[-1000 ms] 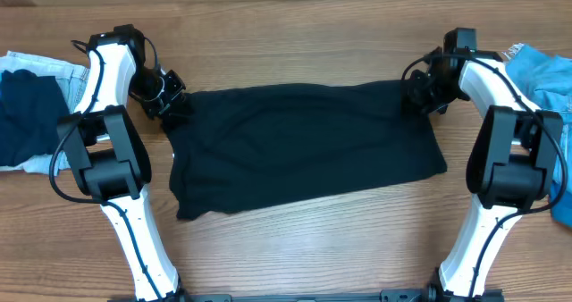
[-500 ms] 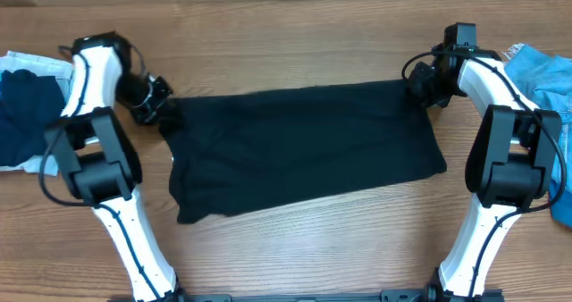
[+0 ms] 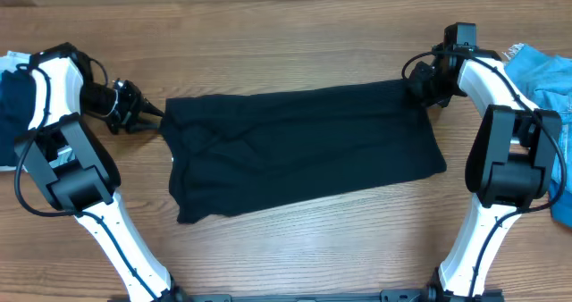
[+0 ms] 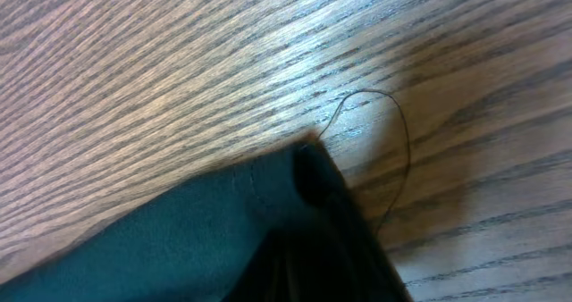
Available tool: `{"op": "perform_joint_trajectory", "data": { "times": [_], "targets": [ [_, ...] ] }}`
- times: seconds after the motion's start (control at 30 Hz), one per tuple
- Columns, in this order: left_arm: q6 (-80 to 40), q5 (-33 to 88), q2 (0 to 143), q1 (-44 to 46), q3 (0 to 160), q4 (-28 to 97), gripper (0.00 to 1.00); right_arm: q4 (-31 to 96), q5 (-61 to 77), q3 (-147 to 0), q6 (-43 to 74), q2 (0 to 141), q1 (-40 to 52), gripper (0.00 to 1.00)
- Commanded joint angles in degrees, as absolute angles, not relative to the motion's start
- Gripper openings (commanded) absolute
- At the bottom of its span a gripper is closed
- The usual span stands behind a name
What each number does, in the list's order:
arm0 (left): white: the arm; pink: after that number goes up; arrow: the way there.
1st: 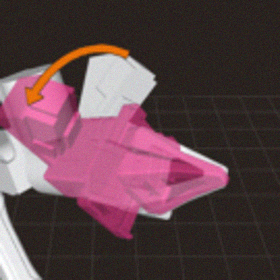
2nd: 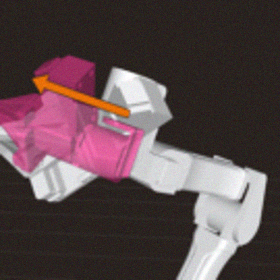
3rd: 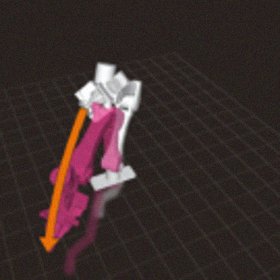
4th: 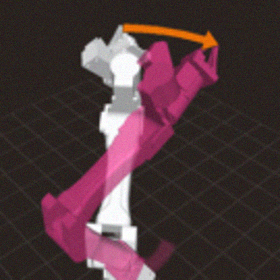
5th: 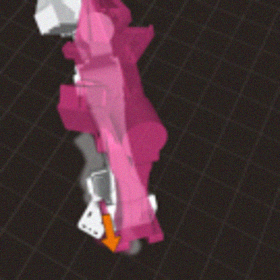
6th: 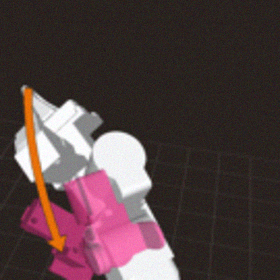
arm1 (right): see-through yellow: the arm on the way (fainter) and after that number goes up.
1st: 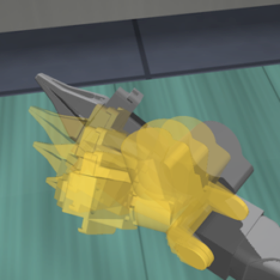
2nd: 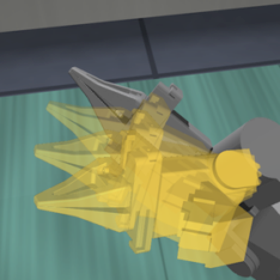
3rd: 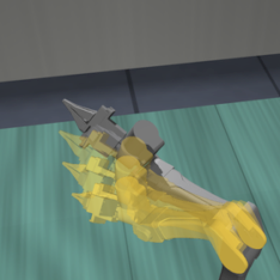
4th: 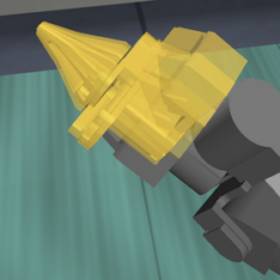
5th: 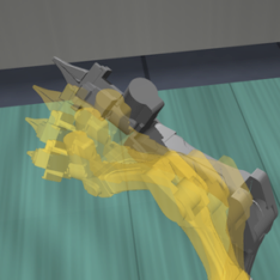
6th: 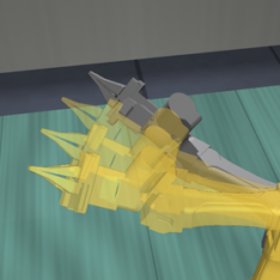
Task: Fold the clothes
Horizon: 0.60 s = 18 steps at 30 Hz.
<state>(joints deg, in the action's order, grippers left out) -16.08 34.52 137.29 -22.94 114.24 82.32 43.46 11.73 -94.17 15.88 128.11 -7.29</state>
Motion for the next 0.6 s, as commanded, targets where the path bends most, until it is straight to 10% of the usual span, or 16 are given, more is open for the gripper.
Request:
{"op": "perform_joint_trajectory", "data": {
  "times": [0.0, 0.2, 0.57],
  "targets": [
    [-14.1, 36.9, 136.2, -22.4, 114.7, 82.5, 0.4, 43.2, 5.6, -93.6, 16.1, 131.8, -8.1, 0.06],
    [1.0, 31.0, 130.9, -18.5, 118.0, 83.9, 0.27, 45.0, 12.3, -95.0, 16.1, 130.5, -9.0, 0.21],
    [8.3, 2.5, 122.6, 4.8, 115.5, 78.3, 0.45, 54.8, 13.0, -96.6, 16.1, 121.1, -9.2, 0.54]
  ]
}}
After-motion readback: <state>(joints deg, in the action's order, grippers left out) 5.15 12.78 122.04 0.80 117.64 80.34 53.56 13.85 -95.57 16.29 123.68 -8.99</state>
